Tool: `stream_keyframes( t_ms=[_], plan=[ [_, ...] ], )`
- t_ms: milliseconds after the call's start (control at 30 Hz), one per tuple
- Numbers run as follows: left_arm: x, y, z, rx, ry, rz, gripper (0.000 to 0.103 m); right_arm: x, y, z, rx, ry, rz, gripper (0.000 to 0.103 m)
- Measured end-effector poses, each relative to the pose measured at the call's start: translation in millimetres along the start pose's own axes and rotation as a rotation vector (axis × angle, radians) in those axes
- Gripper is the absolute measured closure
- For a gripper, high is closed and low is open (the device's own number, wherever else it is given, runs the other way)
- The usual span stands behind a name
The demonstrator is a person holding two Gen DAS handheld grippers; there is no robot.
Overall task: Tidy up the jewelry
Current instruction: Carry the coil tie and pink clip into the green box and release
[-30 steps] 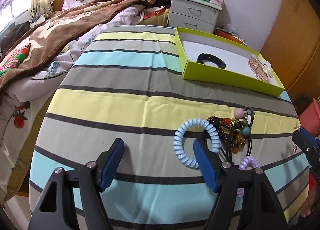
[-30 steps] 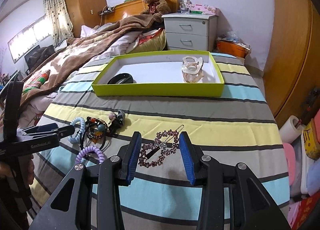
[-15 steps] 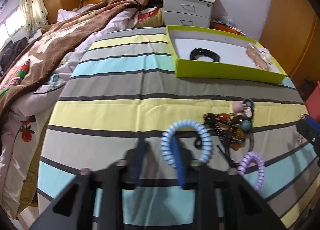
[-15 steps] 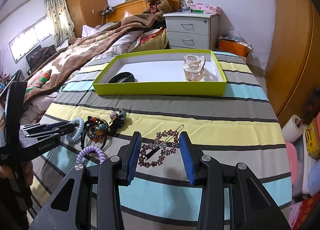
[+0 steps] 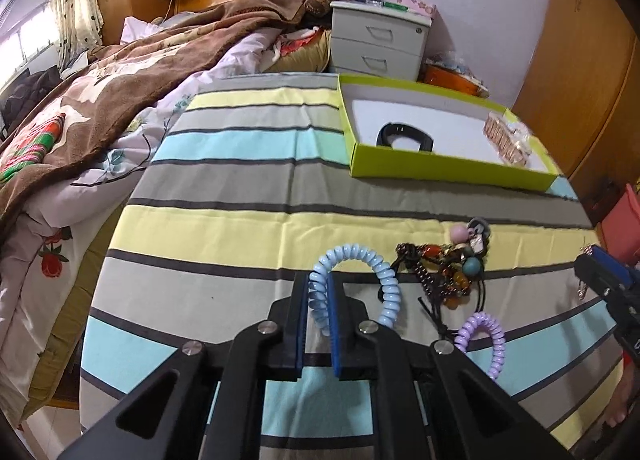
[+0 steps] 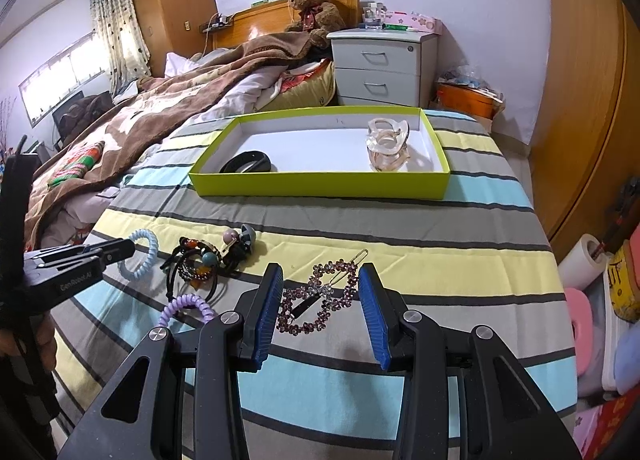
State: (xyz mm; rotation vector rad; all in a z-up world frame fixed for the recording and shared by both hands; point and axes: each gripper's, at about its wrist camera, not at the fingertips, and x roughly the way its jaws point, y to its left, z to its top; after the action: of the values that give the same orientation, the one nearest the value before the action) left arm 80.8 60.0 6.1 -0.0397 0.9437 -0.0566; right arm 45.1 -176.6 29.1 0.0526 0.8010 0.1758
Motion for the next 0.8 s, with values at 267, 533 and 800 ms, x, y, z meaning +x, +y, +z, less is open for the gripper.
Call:
stream_keyframes(
  t_ms=[267, 533, 800],
  plan=[
    [-18, 4, 9, -0.006, -0.036, 0.0, 0.093, -10, 5, 8, -0.014, -0.022, -0.003, 0.063],
    [-32, 3, 28, -0.01, -0.075, -0.024, 0.093, -16, 10, 29, -0.05, -0.05, -0.018, 0.063],
    [-36, -2, 63, -0.014, -0.104, -0.054, 0.093, -10, 12, 63, -0.097, -0.069, -0.025, 0.063]
  ],
)
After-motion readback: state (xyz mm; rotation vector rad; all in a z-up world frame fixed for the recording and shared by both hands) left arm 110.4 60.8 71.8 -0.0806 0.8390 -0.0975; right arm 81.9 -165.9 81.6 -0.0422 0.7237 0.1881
